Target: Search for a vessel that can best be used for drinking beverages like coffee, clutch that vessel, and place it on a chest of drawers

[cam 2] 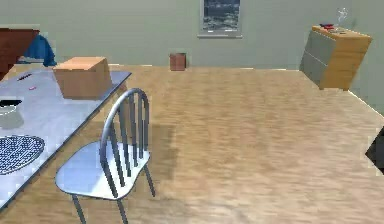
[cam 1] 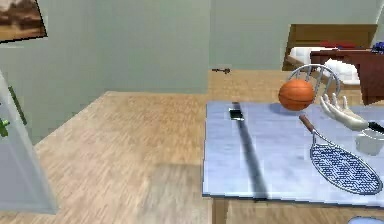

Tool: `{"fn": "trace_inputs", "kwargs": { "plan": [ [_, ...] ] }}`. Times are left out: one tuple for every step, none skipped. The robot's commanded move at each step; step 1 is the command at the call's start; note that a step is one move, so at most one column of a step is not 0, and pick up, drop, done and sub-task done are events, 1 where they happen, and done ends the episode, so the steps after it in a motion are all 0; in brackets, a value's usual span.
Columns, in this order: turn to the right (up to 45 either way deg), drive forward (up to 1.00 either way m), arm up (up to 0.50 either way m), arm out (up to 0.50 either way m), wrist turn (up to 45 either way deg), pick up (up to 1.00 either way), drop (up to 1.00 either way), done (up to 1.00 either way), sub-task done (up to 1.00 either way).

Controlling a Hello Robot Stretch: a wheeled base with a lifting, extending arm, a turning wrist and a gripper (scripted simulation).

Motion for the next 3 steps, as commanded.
{"fn": "trace_inputs", "kwargs": {
  "plan": [
    [45.0,0.00,0.00,0.00,0.0,0.00,0.00,0.00,0.00],
    [45.0,0.00,0.00,0.00,0.0,0.00,0.00,0.00,0.00],
    [0.0,1.00,0.00,0.00,0.0,0.00,0.00,0.00,0.00]
  ]
}}
